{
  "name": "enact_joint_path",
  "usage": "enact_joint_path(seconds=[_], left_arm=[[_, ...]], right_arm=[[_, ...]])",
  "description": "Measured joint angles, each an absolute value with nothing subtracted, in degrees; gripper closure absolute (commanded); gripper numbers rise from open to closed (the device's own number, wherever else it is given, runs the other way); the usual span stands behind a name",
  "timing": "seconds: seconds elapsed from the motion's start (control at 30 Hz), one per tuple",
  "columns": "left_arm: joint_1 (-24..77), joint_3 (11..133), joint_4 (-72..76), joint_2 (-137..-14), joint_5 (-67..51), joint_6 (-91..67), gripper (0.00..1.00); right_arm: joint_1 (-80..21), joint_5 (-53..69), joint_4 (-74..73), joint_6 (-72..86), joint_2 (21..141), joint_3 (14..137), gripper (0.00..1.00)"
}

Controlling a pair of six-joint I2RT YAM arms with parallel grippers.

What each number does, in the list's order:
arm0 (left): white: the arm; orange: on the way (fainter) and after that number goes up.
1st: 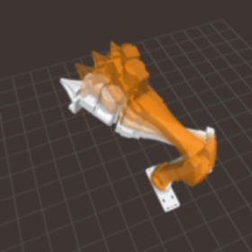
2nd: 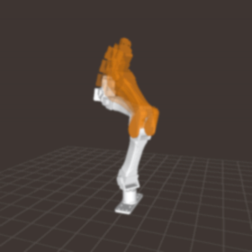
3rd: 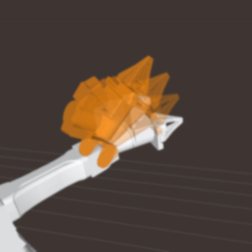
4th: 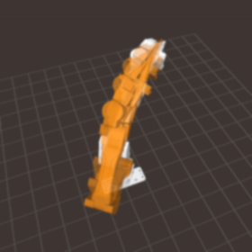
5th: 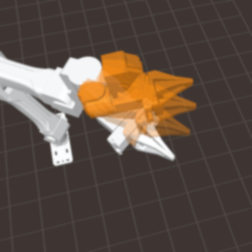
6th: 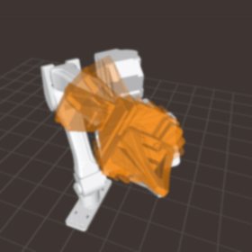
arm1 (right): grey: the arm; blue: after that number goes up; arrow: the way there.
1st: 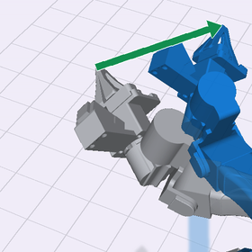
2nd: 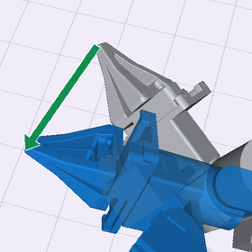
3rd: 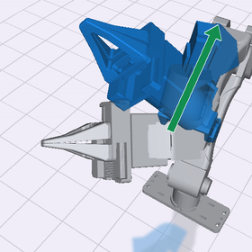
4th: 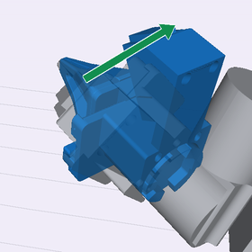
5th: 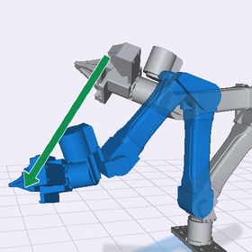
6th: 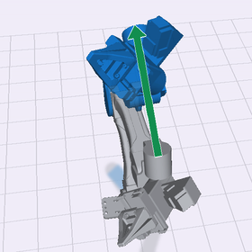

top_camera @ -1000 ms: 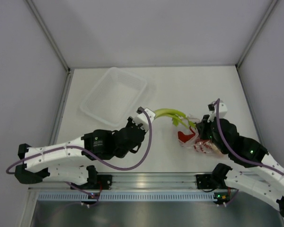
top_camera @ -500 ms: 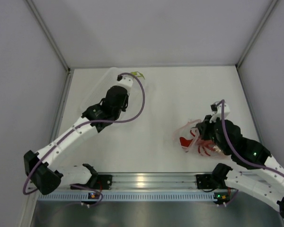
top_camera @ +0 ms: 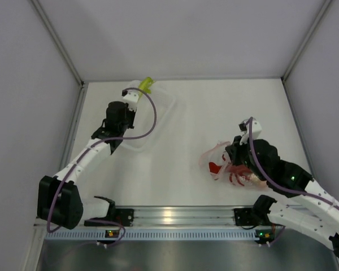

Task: Open the zip-top bag and remove the fake food
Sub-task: Pick up the fake vegetable from the zipper food storage bag, then place the fake vegetable in the bin.

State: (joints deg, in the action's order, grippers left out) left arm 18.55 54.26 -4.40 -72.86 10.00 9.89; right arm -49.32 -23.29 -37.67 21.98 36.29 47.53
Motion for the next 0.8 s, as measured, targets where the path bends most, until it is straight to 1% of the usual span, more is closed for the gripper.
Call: enact_joint_path(seconds=[0.23, 0.33, 0.5, 0.53, 0.57, 0.6, 0.67, 0.7, 0.8], left_arm=[[17.0, 46.9, 0.2, -72.6, 9.8, 11.9, 1.00], [17.0, 44.6, 2.7, -71.7, 11.7, 12.4, 1.00], [17.0, 44.4, 4.6, -73.1, 16.1, 13.3, 1.00], [17.0, 44.4, 5.0, -73.8, 17.0, 13.5, 0.96], [17.0, 44.4, 5.3, -74.5, 17.8, 13.6, 0.88], [17.0, 44.5, 5.5, -75.6, 18.8, 13.8, 0.70], [17.0, 44.8, 5.6, -77.7, 20.7, 14.3, 0.52], [17.0, 45.0, 5.6, -79.1, 21.9, 14.3, 0.35], [16.9, 45.3, 5.6, -80.6, 23.5, 14.5, 0.24]], right_arm=[[-49.3, -22.8, -35.4, 20.3, 37.0, 47.2, 1.00], [-49.3, -22.2, -34.1, 19.9, 37.2, 46.1, 1.00], [-49.3, -20.7, -33.5, 19.5, 37.3, 44.9, 1.00], [-49.3, -20.6, -33.5, 19.5, 37.3, 44.8, 1.00], [-49.3, -20.3, -33.5, 19.5, 37.2, 44.6, 1.00], [-49.3, -20.1, -33.6, 19.5, 37.1, 44.6, 1.00], [-49.3, -19.6, -33.5, 19.5, 37.0, 44.6, 1.00], [-49.2, -19.6, -33.5, 19.5, 37.0, 44.6, 1.00], [-49.2, -19.3, -33.6, 19.5, 37.2, 44.6, 1.00]])
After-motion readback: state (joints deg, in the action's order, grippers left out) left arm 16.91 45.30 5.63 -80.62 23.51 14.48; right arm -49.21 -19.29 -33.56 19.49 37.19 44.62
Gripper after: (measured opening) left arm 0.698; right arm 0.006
